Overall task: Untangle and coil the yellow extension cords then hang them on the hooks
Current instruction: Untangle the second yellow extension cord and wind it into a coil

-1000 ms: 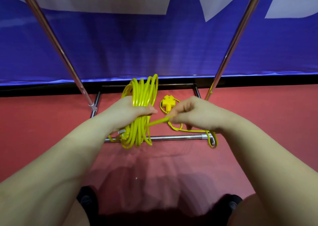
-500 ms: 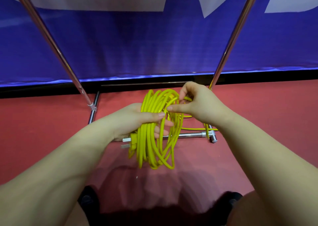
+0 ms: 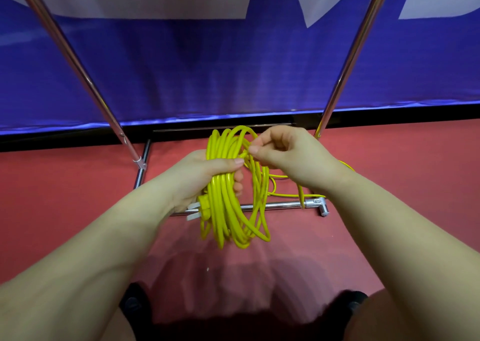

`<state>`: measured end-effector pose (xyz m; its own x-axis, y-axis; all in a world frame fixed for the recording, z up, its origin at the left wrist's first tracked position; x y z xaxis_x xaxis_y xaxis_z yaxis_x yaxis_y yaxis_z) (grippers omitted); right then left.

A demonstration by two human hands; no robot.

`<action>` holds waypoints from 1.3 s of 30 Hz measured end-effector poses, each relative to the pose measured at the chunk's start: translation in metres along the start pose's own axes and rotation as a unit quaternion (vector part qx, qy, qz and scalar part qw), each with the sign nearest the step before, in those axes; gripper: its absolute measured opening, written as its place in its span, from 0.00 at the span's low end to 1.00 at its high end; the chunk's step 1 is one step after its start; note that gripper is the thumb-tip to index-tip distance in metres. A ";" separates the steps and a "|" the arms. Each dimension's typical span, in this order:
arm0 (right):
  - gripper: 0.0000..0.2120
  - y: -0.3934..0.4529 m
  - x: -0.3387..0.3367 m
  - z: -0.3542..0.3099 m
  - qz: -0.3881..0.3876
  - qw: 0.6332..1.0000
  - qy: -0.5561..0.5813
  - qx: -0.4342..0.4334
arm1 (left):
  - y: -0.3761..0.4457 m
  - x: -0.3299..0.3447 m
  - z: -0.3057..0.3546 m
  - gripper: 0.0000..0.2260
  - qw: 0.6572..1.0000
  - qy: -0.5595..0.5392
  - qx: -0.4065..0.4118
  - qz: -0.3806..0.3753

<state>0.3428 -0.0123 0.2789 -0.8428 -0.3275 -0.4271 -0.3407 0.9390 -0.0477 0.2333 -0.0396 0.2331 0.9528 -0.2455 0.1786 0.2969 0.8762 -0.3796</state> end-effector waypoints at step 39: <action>0.07 0.010 0.008 0.064 -0.076 0.942 -0.306 0.118 | 0.000 -0.068 0.032 0.10 0.966 -0.202 0.063 0.149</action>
<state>0.3596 0.0015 0.2172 -0.3693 -0.4058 -0.8360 -0.2752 0.9070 -0.3187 0.1667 -0.0096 0.2506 0.8848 0.1845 0.4280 -0.0208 0.9330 -0.3592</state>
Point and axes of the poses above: each hand's wrist, its own y-axis towards the middle knuckle, its own x-axis out of the palm, z = x × y, the point moved 10 cm from there along y, towards the middle knuckle
